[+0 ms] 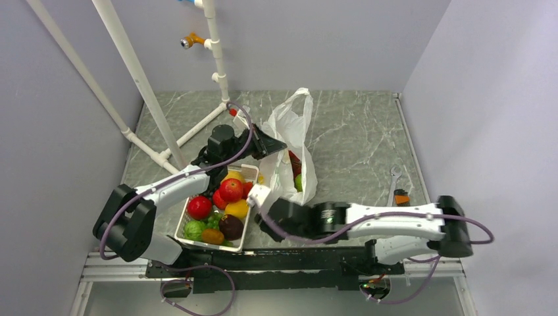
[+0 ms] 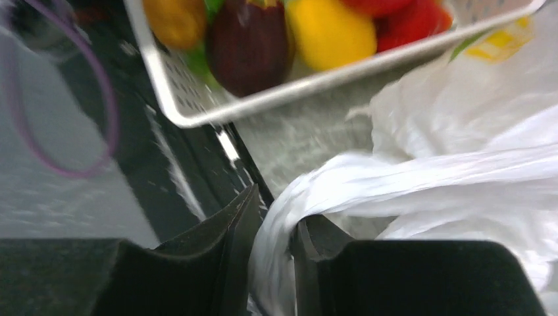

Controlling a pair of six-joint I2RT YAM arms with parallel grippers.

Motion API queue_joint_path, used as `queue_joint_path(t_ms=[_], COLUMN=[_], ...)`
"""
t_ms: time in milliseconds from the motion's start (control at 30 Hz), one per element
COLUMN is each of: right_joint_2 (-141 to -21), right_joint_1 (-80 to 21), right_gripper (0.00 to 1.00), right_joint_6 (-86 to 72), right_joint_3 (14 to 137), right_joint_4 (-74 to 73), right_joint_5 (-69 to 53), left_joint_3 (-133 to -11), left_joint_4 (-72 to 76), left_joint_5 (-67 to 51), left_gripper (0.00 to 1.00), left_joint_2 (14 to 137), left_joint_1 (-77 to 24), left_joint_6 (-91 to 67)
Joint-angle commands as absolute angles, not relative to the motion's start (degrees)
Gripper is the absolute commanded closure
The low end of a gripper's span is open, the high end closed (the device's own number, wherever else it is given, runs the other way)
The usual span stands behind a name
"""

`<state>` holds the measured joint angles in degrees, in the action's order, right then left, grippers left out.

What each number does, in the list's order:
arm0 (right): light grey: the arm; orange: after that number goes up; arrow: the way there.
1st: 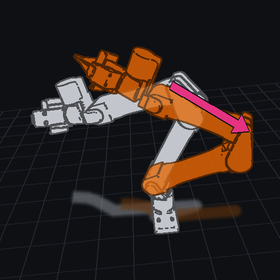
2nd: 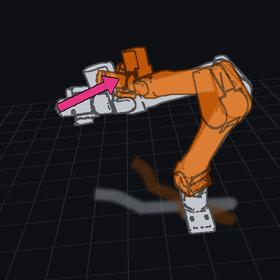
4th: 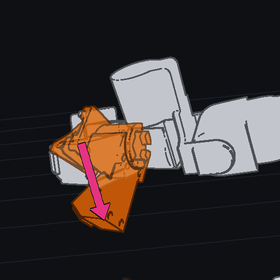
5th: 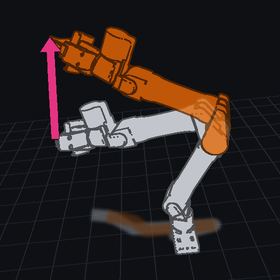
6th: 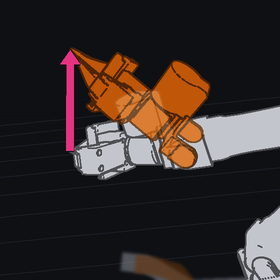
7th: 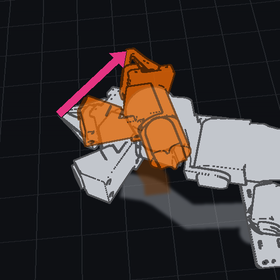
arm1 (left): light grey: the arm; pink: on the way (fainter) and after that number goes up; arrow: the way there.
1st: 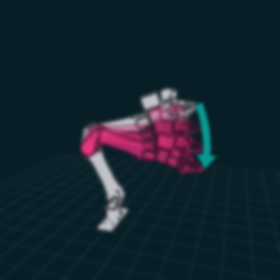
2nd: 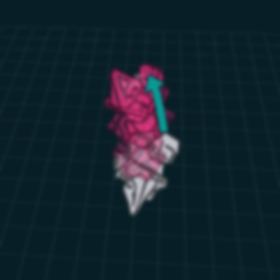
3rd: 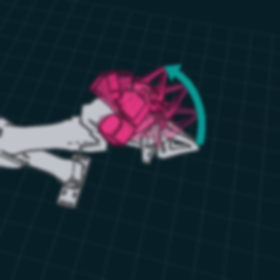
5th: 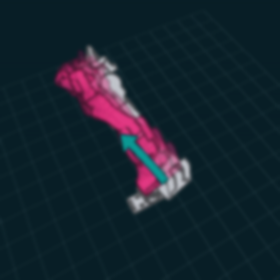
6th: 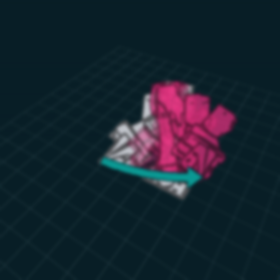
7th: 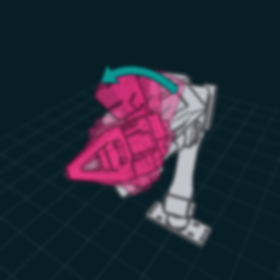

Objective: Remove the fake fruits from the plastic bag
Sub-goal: Adjust the plastic bag at the center of the board.

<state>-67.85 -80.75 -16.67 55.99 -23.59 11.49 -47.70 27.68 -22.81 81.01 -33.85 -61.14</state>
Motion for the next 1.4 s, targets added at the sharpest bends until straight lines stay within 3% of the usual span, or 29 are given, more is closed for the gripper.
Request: queue_joint_path(t_ms=[0,67,133,300,400,633,867,967,1133,1367], right_joint_2=[-74.47,-73.71,-71.84,-65.94,-61.08,-48.74,-45.07,-46.7,-52.82,-68.38], right_joint_1=[-86.33,-86.49,-86.47,-85.9,-85.32,-82.11,-80.02,-74.76,-55.54,-52.78], right_gripper=[0.73,0.7,0.61,0.17,0.01,0.01,0.01,0.01,0.01,0.0], right_joint_6=[-14.19,-14.74,-15.53,-16.54,-17.55,-19.21,-21.71,-27.06,-29.49,-28.85], right_joint_3=[54.51,52.59,51.51,52.92,54.07,59.07,63.16,64.26,63.24,63.84], right_joint_4=[-28.05,-26.04,-25.09,-27.38,-29.96,-38.03,-41.5,-44.27,-42.33,-38.03], right_joint_5=[21.86,20.58,20.23,19.93,19.52,21.6,30.28,36.57,21.64,23.04], left_joint_3=[-48.0,-47.89,-47.06,-44.2,-42.37,-38.95,-36.78,-35.14,-31.91,-28.49], left_joint_4=[39.79,40.73,41.47,40.39,37.89,31.46,33.34,33.94,29.66,23.16], left_joint_5=[-31.33,-33.43,-34.4,-35.45,-35.3,-33.77,-33.74,-33.8,-32.04,-29.97], left_gripper=[1.0,1.0,1.0,1.0,1.0,1.0,1.0,1.0,1.0,1.0], left_joint_2=[81.65,81.63,80.85,77.05,73.59,68.56,67.76,66.44,62.43,58.16], left_joint_1=[-31.37,-31.03,-30.97,-30.95,-30.99,-30.95,-30.96,-31.05,-31.11,-32.09], left_joint_6=[-65.7,-65.87,-65.94,-63.29,-59.42,-52.84,-53.0,-52.39,-50.59,-48.3])
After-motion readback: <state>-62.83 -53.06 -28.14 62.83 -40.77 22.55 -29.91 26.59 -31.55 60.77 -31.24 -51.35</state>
